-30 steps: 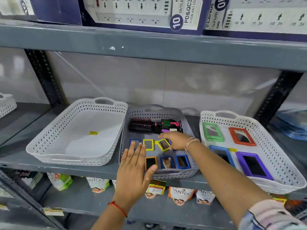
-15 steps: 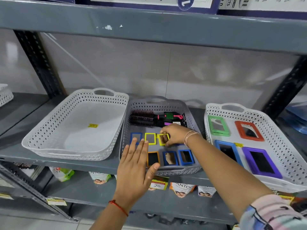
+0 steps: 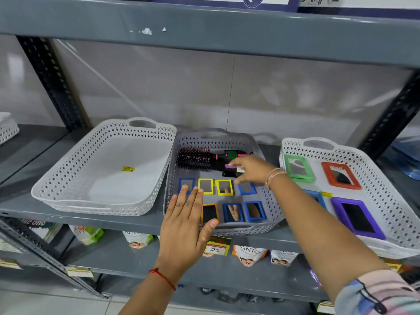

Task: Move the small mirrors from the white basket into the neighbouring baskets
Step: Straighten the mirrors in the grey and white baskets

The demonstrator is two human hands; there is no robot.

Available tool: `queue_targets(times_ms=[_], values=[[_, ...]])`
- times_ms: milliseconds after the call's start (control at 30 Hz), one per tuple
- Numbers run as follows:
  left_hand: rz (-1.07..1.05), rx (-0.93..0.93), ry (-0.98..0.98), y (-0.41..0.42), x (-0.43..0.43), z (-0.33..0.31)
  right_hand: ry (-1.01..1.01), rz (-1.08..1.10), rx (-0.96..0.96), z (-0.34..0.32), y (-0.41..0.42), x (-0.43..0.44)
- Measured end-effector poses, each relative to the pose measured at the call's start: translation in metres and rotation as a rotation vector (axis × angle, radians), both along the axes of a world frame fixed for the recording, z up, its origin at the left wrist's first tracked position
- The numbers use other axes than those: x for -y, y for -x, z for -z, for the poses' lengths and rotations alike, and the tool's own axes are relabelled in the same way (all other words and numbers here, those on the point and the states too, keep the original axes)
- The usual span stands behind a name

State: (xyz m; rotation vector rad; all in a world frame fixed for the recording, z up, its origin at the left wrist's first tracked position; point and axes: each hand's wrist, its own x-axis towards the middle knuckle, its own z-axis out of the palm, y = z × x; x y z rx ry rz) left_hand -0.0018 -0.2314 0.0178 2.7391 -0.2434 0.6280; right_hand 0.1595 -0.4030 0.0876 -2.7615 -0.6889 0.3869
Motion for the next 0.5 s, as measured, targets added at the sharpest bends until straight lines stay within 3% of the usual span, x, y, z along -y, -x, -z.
queue_targets(times_ms=[333, 500], values=[[-0.007, -0.004, 0.001, 0.0, 0.001, 0.0, 0.326, -0.015, 0.011, 0.012, 0.008, 0.019], [-0.012, -0.01, -0.011, 0.0, 0.001, -0.001, 0.319, -0.011, 0.032, 0.017, 0.008, 0.018]])
